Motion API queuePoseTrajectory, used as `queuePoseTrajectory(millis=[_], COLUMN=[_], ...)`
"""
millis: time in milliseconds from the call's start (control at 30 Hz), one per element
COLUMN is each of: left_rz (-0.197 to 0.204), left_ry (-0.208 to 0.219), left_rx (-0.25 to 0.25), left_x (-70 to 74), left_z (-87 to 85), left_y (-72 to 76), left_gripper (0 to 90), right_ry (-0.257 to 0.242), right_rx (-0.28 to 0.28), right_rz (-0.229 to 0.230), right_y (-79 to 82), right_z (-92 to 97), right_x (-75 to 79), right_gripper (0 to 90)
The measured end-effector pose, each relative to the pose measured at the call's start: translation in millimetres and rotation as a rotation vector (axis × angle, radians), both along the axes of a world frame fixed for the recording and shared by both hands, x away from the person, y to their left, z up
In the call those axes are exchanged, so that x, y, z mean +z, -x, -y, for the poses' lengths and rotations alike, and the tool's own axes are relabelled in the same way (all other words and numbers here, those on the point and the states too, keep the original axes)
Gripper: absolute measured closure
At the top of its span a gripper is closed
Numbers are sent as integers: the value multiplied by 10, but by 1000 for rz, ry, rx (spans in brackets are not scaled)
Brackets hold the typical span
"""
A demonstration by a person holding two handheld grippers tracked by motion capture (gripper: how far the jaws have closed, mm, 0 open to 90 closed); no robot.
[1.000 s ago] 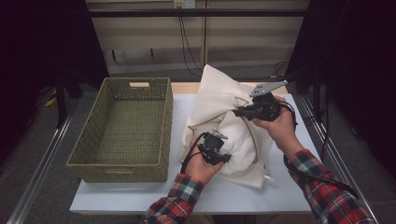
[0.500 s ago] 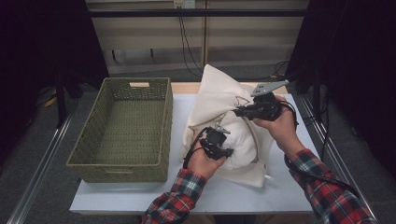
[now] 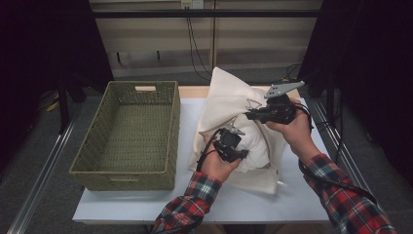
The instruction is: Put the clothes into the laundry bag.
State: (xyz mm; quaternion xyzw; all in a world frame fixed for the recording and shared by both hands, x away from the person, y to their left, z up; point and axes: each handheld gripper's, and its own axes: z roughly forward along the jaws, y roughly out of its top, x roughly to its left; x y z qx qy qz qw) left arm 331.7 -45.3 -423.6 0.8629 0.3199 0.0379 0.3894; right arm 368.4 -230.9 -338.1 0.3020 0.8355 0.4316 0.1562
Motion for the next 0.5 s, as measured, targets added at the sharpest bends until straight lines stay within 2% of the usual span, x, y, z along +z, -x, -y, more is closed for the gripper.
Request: queuePoseTrajectory(millis=[333, 500], left_rz=[24, 35], left_ry=[25, 35], left_rx=[16, 40], left_x=[-25, -43], left_z=[51, 67], left_y=[-52, -84], left_gripper=[761, 760], right_ry=[-4, -9], right_rx=[7, 10], right_rz=[3, 3], right_y=[12, 17], right_z=[4, 0], right_x=[20, 9], right_gripper=[872, 872])
